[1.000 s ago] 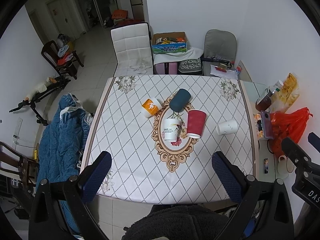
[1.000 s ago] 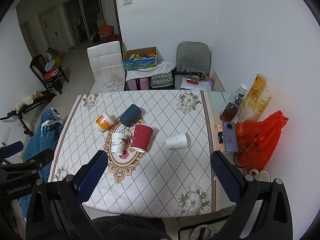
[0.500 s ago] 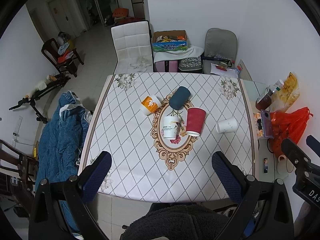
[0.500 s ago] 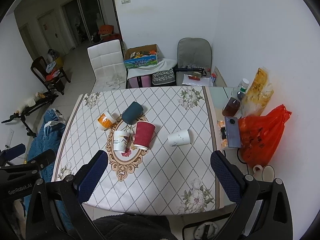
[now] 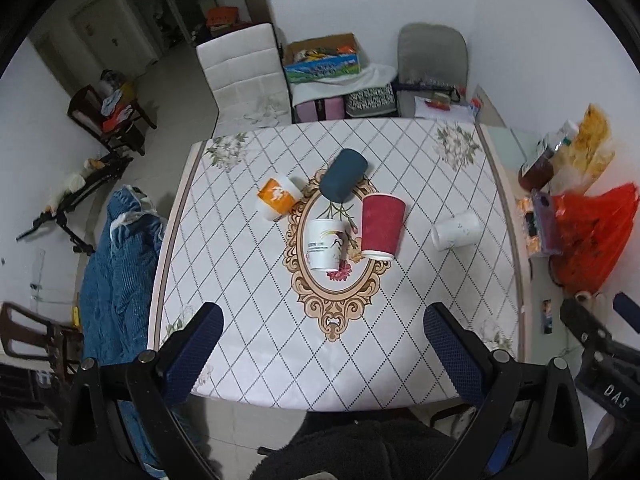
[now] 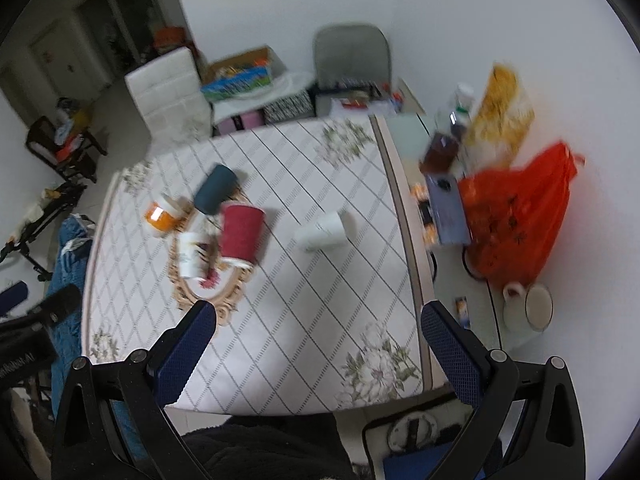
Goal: Flip cup upside down
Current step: 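Move the left tool toward the white paper cup lying on its side, then close the left gripper around the white paper cup's body, then lift the white paper cup with the left gripper and turn it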
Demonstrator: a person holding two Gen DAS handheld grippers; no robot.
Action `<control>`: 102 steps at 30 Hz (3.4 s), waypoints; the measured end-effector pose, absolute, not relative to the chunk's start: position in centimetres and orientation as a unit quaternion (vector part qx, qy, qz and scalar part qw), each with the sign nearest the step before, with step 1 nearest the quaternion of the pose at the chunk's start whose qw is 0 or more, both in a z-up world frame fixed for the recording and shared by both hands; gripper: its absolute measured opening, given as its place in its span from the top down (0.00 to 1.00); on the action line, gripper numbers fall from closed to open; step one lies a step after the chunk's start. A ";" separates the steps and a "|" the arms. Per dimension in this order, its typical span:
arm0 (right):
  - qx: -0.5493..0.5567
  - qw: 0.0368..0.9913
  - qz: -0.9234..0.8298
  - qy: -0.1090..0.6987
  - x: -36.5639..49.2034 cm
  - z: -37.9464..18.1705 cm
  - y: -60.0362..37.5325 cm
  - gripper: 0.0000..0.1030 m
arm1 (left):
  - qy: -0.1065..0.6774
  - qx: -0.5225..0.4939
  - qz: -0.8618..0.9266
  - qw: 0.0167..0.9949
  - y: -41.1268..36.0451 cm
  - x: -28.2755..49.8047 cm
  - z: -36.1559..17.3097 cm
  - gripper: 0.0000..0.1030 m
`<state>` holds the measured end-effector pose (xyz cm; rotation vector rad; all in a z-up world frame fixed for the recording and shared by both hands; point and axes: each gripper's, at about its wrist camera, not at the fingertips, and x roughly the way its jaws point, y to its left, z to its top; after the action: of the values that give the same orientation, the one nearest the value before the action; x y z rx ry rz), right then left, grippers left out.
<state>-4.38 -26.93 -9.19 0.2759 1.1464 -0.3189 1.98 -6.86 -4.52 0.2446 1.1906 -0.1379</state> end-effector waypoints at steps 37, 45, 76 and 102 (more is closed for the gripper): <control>0.207 0.642 -0.201 0.710 -3.8 -38.0 -36.9 0.00 | 0.534 0.465 -0.270 0.652 -31.1 11.4 -30.5 0.01; 0.217 0.632 -0.203 0.716 -3.9 -39.0 -37.2 0.00 | 0.504 0.518 -0.306 0.620 -33.5 11.1 -32.7 0.01; 0.233 0.613 -0.221 0.721 -3.2 -40.1 -37.1 0.00 | 0.557 0.493 -0.315 0.589 -35.4 12.4 -36.5 0.42; 0.227 0.635 -0.194 0.712 -6.8 -36.6 -36.6 0.00 | 0.770 0.154 -0.185 0.591 -17.9 11.1 -33.0 0.42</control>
<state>-6.78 -36.55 -36.61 0.5192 1.6274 -0.4444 11.06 -17.89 -32.98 0.3575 1.7904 -0.4304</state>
